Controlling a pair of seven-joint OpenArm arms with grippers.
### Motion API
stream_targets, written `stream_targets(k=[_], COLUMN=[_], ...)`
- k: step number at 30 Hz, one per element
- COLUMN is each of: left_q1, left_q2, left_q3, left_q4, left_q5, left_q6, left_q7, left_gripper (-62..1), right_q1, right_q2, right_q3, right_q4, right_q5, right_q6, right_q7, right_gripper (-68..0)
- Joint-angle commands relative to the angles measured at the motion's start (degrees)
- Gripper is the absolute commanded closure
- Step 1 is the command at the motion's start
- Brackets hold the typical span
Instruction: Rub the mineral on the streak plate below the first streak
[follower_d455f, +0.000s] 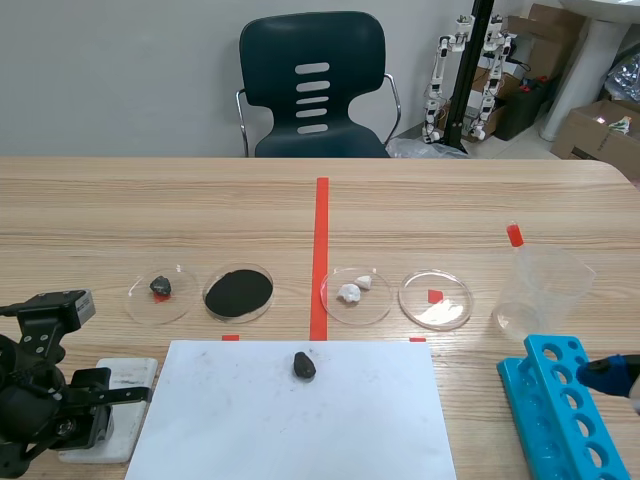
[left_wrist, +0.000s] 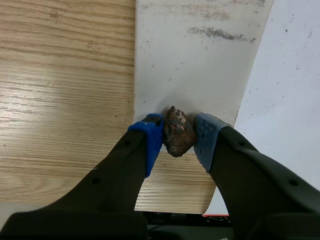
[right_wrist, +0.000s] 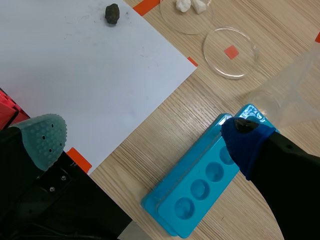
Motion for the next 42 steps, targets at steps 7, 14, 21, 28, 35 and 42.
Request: stream_targets(k=[7, 14, 21, 28, 35, 42], left_q1=[-0.2, -0.2, -0.2, -0.2, -0.2, -0.2], left_q2=[0.2, 0.3, 0.6, 0.9, 0.9, 1.1], left_q3=[-0.2, -0.2, -0.2, -0.2, -0.2, -0.2], left_q4=[-0.5, -0.5, -0.5, -0.5, -0.5, -0.5], left_q5=[-0.8, -6.8, -8.8, -3.0, 8.3, 5.9], left_q6=[-1.5, -4.8, -6.4, -5.5, -0.6, -0.6], left_q7=[-1.6, -1.7, -2.0, -1.3, 0.7, 0.4], left_gripper=[-10.0, -10.1, -10.0, -10.0, -10.0, -10.0], right_q1=[-0.1, -0.1, -0.1, -0.1, -0.1, -0.1], right_q2=[0.3, 0.3, 0.3, 0.3, 0.3, 0.3], right_q3=[0.4, 0.4, 0.4, 0.4, 0.4, 0.4], right_q4=[1.1, 1.1, 1.1, 1.1, 1.1, 1.1], right_q5=[0.4, 0.4, 0.4, 0.4, 0.4, 0.4], right_q6=[-0.2, -0.2, -0.2, -0.2, -0.2, -0.2], right_q7=[0.6, 0.6, 0.6, 0.6, 0.6, 0.6], right_gripper=[-65.7, -65.7, -65.7, -65.7, -65.7, -65.7])
